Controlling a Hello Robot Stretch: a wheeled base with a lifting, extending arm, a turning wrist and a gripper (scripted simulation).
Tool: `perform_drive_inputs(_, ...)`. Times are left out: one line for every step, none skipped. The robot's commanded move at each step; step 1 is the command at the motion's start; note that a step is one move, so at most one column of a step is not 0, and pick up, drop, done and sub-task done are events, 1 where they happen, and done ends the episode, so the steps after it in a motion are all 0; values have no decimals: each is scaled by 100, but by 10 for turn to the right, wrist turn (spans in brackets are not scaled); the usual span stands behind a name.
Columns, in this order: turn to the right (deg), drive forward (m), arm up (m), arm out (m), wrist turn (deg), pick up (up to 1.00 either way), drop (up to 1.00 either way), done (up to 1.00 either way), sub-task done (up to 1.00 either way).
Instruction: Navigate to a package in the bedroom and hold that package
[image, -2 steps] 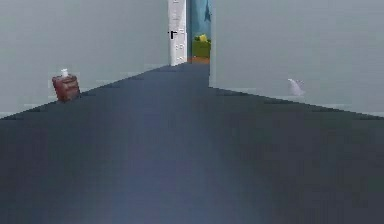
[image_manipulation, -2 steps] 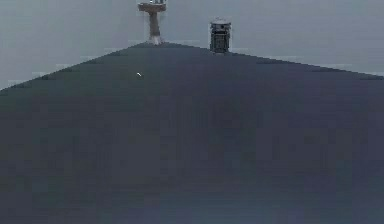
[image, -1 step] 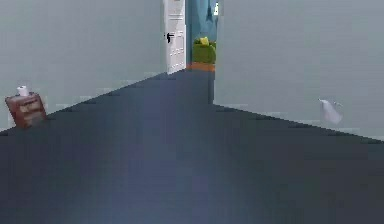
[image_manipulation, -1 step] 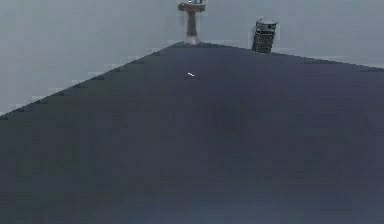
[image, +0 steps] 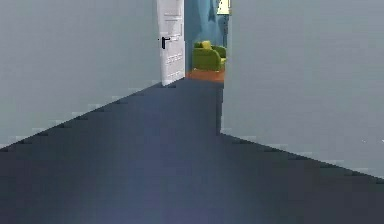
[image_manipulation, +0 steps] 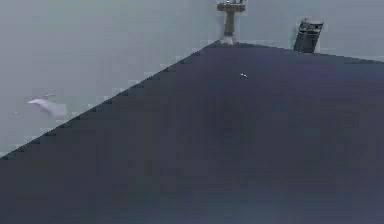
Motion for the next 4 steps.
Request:
perform_drive_inputs(0, 100, 0, 0, 0, 0, 0, 0, 0)
perform_drive_inputs(0, 100, 0, 0, 0, 0, 0, 0, 0)
perform_drive_inputs(0, 45, 0, 0, 0, 0, 0, 0, 0)
perform_drive_inputs(60, 0, 0, 0, 0, 0, 0, 0, 0)
